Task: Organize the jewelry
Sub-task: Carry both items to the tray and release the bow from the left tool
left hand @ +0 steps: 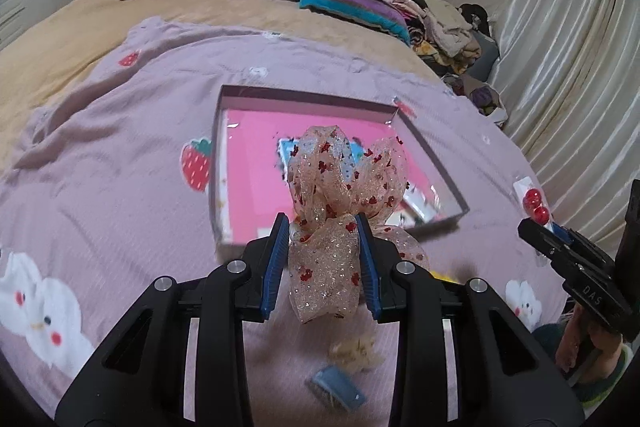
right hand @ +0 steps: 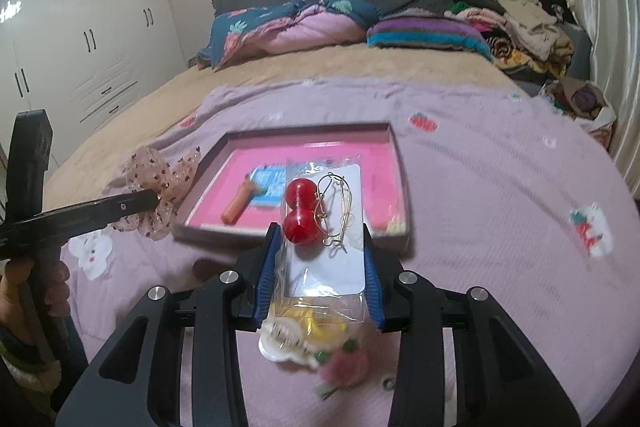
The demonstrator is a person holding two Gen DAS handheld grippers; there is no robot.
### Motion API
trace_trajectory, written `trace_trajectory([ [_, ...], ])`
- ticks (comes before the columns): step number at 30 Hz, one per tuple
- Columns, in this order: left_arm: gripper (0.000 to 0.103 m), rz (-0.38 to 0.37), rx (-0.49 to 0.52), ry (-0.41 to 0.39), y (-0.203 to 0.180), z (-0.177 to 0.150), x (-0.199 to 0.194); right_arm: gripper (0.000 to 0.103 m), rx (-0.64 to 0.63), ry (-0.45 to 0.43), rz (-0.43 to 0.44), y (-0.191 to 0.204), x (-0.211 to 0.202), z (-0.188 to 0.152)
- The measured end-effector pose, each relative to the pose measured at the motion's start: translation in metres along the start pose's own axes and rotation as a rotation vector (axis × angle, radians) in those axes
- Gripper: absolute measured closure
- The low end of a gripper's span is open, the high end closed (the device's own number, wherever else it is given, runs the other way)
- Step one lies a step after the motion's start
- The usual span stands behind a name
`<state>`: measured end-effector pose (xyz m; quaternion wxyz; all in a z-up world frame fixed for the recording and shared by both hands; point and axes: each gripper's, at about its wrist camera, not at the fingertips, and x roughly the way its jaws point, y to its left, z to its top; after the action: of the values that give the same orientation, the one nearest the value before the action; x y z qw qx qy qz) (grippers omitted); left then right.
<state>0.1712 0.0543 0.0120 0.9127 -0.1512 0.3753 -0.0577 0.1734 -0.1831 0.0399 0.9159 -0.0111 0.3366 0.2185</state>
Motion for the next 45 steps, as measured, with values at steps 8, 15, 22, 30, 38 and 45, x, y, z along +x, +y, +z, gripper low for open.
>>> trace_trajectory([
  [8,0.078,-0.022,0.026,-0.029,-0.004,0.026,0.009,0.067,-0.011,-0.034,-0.029,-0.005,0.003,0.026],
  [15,0.078,-0.049,0.074,-0.025,-0.018,0.040,0.024,0.067,-0.020,-0.056,-0.057,-0.007,0.010,0.046],
  [22,0.078,-0.070,0.106,0.020,-0.027,0.043,0.051,0.067,-0.013,-0.056,-0.079,-0.011,0.025,0.059],
  [30,0.078,-0.066,0.148,0.060,-0.033,0.046,0.078,0.067,-0.001,-0.030,-0.098,-0.023,0.051,0.067],
  [38,0.077,-0.067,0.174,0.121,-0.032,0.036,0.109,0.067,0.023,0.035,-0.096,-0.036,0.091,0.065],
  [45,0.074,-0.045,0.196,0.155,-0.034,0.028,0.125,0.067,0.025,0.095,-0.072,-0.040,0.126,0.057],
])
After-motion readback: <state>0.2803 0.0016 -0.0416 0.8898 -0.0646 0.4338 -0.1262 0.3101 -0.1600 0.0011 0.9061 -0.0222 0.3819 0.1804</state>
